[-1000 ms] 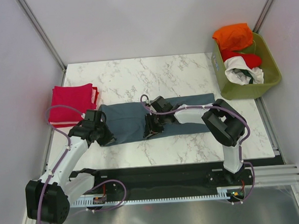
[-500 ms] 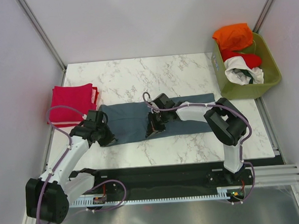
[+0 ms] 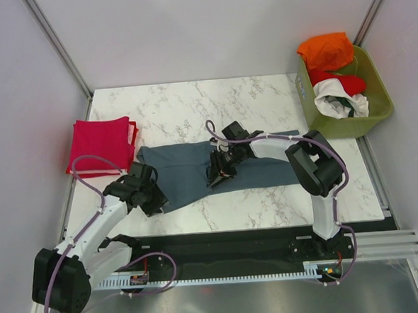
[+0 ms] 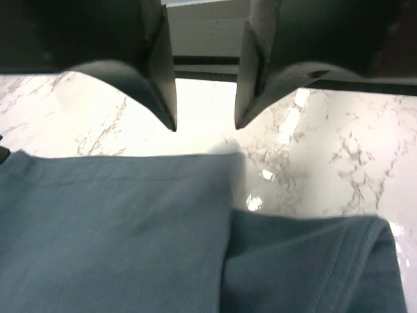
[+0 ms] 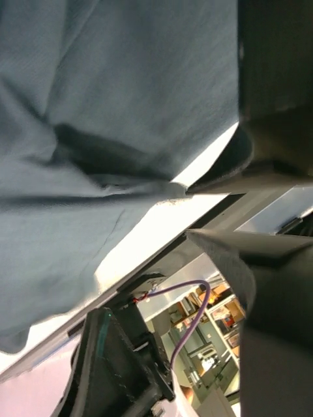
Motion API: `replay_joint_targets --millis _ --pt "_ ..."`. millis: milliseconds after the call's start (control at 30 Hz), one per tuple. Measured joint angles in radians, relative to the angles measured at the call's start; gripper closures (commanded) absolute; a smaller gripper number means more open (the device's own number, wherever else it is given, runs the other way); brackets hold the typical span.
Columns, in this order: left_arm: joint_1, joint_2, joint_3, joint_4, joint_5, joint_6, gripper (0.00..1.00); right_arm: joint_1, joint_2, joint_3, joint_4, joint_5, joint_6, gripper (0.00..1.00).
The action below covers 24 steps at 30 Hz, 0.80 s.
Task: Fold and stack the t-shirts
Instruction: Fold the tshirt
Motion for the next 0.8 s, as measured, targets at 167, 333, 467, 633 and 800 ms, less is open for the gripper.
replay_joint_targets --millis 167,333,467,633,800 --pt "-0.040 -0.043 -0.009 -0.035 -0.032 -0.040 0.46 -0.002 0.003 0.015 -0.056 0.055 -0.042 0.56" --pt "-0.044 -0.051 0.078 -0.097 -0.095 -0.040 0.46 -0.012 -0.045 0.018 -0.105 0.163 -0.077 0.62" --pt "-0.044 -0.051 0.179 -0.109 -0.175 -0.040 0.52 -0.018 -0.165 0.014 -0.121 0.295 -0.112 0.71" --pt "-0.044 -0.072 0.203 -0.102 -0.271 -0.049 0.83 -0.021 -0.359 -0.043 -0.113 0.491 -0.151 0.90" --pt "-0.044 -0.058 0.203 -0.061 -0.322 -0.056 0.98 -0.034 -0.489 -0.155 -0.113 0.667 -0.161 1.00"
